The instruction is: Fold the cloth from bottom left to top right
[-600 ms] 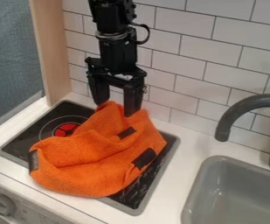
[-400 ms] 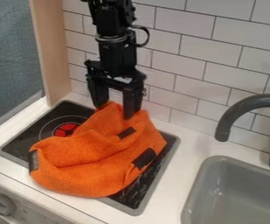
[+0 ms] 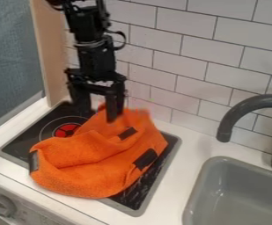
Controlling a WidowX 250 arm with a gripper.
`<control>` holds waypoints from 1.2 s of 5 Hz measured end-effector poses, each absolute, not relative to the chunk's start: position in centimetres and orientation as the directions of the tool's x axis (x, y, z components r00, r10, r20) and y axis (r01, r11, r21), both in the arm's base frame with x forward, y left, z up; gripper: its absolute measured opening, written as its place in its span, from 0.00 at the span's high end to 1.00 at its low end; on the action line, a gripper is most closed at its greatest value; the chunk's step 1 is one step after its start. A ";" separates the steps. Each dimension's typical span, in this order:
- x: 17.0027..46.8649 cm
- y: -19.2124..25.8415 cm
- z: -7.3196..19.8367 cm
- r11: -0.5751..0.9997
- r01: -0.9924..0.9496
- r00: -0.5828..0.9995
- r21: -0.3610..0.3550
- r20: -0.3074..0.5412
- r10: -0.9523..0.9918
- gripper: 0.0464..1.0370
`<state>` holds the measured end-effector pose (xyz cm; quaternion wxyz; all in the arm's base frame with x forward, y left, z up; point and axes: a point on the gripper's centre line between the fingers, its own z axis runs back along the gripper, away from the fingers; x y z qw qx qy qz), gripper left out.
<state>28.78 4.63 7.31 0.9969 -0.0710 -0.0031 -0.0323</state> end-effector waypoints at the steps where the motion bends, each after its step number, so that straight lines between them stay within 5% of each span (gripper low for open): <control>1: 27.8 7.3 8.3 0.995 -0.032 0.997 -0.094 0.064 0.038 0.04; 4: 23.3 13.9 6.5 0.922 -0.387 0.916 0.010 0.113 0.384 0.04; 6: 22.5 15.5 3.4 0.893 -0.444 0.895 0.076 0.089 0.437 0.04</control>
